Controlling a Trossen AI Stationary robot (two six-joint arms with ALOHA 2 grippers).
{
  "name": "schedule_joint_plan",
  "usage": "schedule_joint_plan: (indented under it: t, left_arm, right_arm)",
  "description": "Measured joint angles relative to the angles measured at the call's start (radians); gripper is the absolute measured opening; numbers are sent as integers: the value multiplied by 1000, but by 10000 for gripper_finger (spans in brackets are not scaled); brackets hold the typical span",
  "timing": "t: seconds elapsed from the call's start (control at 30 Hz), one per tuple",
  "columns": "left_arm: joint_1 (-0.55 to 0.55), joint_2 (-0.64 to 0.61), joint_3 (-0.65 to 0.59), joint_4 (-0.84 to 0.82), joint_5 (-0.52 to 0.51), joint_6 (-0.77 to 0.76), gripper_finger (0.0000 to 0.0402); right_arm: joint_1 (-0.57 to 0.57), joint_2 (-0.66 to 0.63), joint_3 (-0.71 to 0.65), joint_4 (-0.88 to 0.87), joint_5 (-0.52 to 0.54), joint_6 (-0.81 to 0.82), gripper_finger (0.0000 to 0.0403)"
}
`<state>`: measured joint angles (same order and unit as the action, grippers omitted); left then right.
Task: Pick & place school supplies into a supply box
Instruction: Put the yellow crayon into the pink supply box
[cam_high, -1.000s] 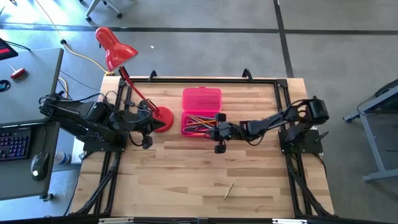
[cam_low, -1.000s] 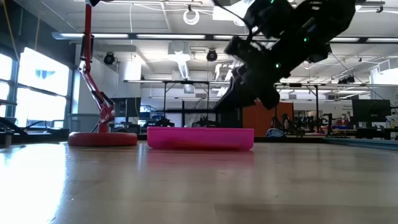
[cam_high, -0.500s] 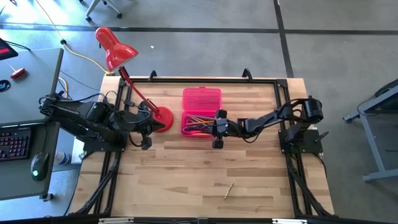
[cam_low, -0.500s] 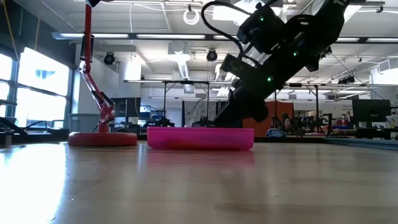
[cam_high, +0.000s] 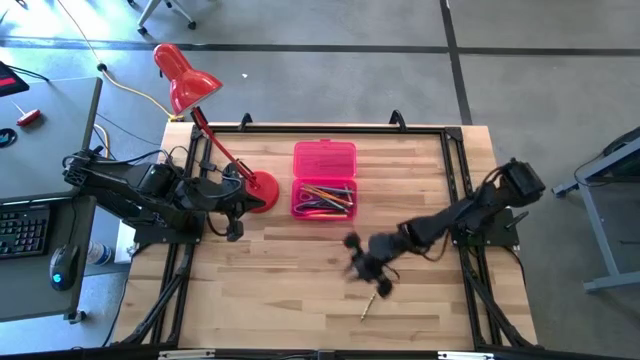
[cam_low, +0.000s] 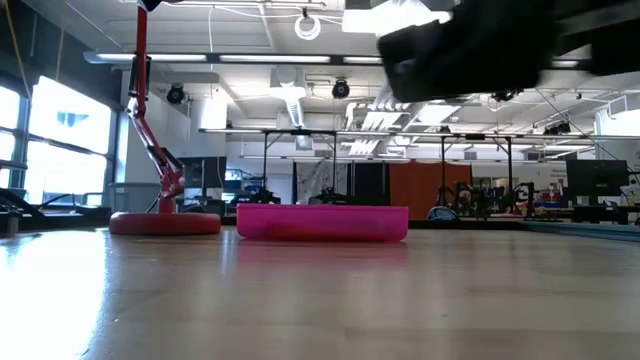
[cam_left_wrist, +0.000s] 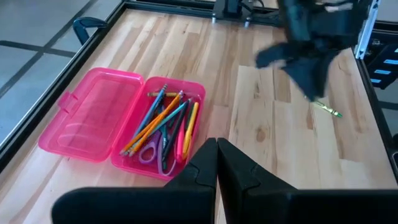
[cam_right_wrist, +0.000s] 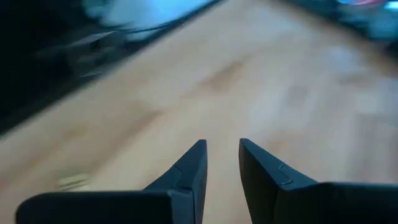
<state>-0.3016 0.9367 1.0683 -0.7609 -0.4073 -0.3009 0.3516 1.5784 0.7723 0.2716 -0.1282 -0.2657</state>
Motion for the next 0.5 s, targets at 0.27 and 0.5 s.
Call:
schedule_joint_plan:
  t: [0.27, 0.5]
  left_arm:
    - [0, 0, 0, 3, 5, -17, 40]
    - [0, 0, 0, 3, 5, -18, 40]
  right_arm:
    - [204, 73, -1, -86, 6, 128, 71]
    - [280, 172, -1, -86, 100, 92, 71]
